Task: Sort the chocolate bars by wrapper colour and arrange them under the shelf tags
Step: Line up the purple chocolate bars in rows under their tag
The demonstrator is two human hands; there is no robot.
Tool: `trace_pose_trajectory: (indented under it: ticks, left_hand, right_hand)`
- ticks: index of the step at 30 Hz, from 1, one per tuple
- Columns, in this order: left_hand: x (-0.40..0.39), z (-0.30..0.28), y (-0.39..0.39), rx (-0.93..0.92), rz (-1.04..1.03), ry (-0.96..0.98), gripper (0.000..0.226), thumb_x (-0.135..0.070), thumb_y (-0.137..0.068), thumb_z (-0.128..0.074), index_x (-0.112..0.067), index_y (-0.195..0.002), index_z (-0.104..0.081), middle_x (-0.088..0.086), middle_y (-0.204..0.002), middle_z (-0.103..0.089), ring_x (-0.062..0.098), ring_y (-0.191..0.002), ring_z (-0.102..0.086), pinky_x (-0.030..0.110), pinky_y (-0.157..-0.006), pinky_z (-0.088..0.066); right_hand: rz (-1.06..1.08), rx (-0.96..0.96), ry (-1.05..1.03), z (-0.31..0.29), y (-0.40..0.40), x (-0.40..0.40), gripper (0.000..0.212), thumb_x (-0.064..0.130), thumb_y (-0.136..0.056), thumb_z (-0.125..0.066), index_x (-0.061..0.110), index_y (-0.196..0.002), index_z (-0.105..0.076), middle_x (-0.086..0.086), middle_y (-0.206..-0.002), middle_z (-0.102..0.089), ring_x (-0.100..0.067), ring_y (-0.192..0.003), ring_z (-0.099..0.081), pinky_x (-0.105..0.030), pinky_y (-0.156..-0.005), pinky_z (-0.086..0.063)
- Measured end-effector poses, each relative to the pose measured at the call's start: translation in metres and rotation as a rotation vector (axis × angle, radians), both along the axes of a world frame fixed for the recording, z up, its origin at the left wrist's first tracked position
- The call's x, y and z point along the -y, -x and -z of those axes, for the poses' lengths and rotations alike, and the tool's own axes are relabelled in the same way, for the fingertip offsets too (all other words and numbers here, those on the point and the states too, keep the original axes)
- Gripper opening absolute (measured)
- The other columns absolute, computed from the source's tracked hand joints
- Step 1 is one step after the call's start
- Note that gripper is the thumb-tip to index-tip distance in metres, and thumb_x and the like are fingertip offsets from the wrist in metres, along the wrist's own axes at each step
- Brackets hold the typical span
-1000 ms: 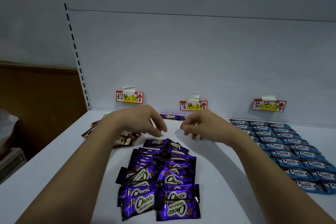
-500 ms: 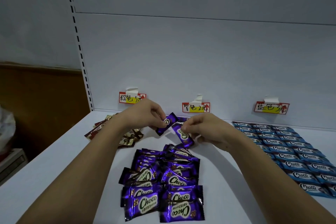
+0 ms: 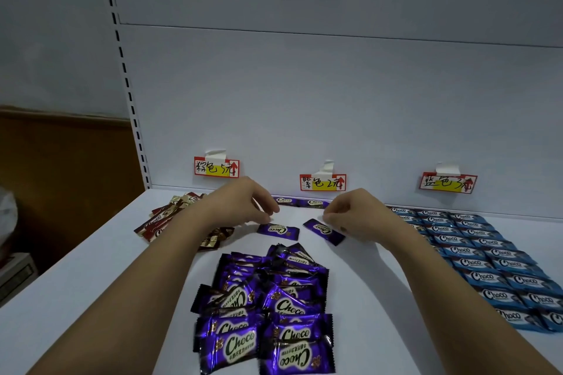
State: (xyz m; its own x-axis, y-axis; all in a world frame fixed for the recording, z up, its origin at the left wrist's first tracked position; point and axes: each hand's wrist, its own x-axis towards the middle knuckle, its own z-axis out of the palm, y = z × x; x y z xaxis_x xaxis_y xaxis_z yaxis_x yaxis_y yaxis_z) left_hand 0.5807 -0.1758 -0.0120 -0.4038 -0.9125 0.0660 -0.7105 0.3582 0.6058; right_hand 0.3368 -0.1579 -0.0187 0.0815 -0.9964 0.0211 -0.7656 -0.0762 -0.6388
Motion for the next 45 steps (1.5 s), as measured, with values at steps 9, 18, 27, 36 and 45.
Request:
trace_pose_trajectory:
  ticks: [9,18,27,36,45]
  left_hand:
    - [0.001,0.013,0.011,0.086,0.002,0.007,0.023,-0.029,-0.079,-0.078,-0.029,-0.102,-0.074,-0.013,-0.090,-0.067,0.005,-0.081,-0.063,0.025,-0.072,-0.052]
    - [-0.004,0.008,0.011,0.081,0.059,0.014,0.036,-0.009,-0.094,-0.054,-0.035,-0.115,-0.068,-0.011,-0.116,-0.060,0.004,-0.094,-0.058,0.022,-0.077,-0.047]
    - [0.000,0.011,0.005,0.156,0.045,0.027,0.016,-0.035,-0.082,-0.073,-0.042,-0.096,-0.071,-0.019,-0.095,-0.056,0.002,-0.086,-0.055,0.020,-0.068,-0.041]
    - [0.008,0.022,0.012,0.127,-0.019,0.096,0.015,-0.032,-0.080,-0.076,-0.036,-0.093,-0.071,-0.018,-0.090,-0.063,0.001,-0.082,-0.059,0.017,-0.064,-0.044]
    - [0.013,0.027,0.017,0.090,-0.098,0.255,0.012,-0.021,-0.083,-0.074,-0.029,-0.091,-0.075,-0.015,-0.085,-0.062,0.000,-0.076,-0.058,0.012,-0.060,-0.040]
  right_hand:
    - [0.127,-0.077,0.022,0.006,-0.011,-0.002,0.017,0.028,-0.091,-0.065,0.012,-0.092,-0.061,-0.008,-0.077,-0.068,-0.022,-0.059,-0.067,-0.026,-0.048,-0.049]
    - [-0.233,-0.276,0.077,0.005,0.005,0.005,0.032,0.008,-0.091,-0.061,0.034,-0.107,-0.071,0.014,-0.107,-0.057,0.004,-0.075,-0.048,-0.008,-0.061,-0.032]
    - [-0.149,-0.283,0.077,0.009,0.013,0.010,0.017,0.036,-0.083,-0.073,0.032,-0.099,-0.070,0.009,-0.102,-0.060,-0.003,-0.078,-0.052,-0.013,-0.059,-0.035]
    - [-0.109,-0.246,0.219,0.010,0.015,0.014,0.013,0.017,-0.086,-0.068,0.028,-0.092,-0.069,0.009,-0.095,-0.063,-0.005,-0.076,-0.053,-0.019,-0.063,-0.044]
    - [0.103,-0.354,0.335,0.023,0.014,0.026,0.020,0.014,-0.094,-0.057,0.025,-0.104,-0.070,-0.003,-0.116,-0.062,-0.024,-0.110,-0.049,-0.040,-0.090,-0.046]
